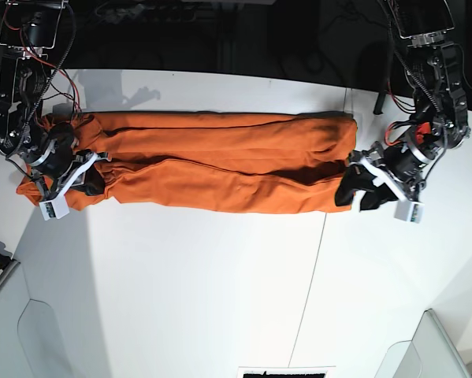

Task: Layout the t-shirt on the table in an organized manner, then fold the t-shirt properly
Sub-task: 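Lower the left gripper onto the folded shirt end and grasp it, then hold the folded shirt ends with both grippers and adjust the fold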

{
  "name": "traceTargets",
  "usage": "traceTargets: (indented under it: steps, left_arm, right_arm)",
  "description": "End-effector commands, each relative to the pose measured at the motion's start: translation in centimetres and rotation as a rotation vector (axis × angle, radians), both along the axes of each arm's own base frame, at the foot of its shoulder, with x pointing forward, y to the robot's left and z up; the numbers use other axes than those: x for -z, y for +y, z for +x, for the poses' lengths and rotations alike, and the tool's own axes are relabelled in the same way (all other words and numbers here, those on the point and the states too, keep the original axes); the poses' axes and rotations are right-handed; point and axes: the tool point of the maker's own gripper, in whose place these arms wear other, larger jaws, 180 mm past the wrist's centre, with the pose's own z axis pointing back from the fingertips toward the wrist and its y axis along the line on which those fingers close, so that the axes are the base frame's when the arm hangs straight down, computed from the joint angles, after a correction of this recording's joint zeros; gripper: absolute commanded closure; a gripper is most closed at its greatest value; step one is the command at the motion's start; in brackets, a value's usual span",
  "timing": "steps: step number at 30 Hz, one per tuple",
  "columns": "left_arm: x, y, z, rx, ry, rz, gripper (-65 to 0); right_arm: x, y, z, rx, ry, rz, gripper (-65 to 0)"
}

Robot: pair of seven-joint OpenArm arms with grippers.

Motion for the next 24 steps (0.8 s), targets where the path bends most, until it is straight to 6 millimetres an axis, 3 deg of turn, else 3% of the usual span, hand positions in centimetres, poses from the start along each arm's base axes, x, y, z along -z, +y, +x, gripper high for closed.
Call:
traceTargets:
  steps: [1,7,16,19,24]
  left_arm:
    - [-0.8,0.1,1.1,-0.008,-0.035,0.032,-42.5]
    - [1.3,1.7,1.7,-0.066,0.015,0.176,-42.5]
    - [4.5,1.9,-1.8,-0.057,0.107,0.197,-42.5]
    - [4.0,2.2,-1.4,-0.077,0.081,0.193,-42.5]
    - [1.0,3.6,1.0,-0.140,0.010,0.156,-42.5]
  right_arm:
    - [-1.4,-0.3,1.0,-0.002,-0.052,0.004,0.0]
    - [-1.4,-0.3,1.0,-0.001,-0.051,0.005,0.0]
    - [-1.4,-0.1,1.0,-0.001,-0.053,0.013,0.0]
    - [-1.5,-0.1,1.1,0.001,-0.059,0.016,0.0]
    - [-1.6,-0.1,1.1,0.001,-0.062,0.017,0.0]
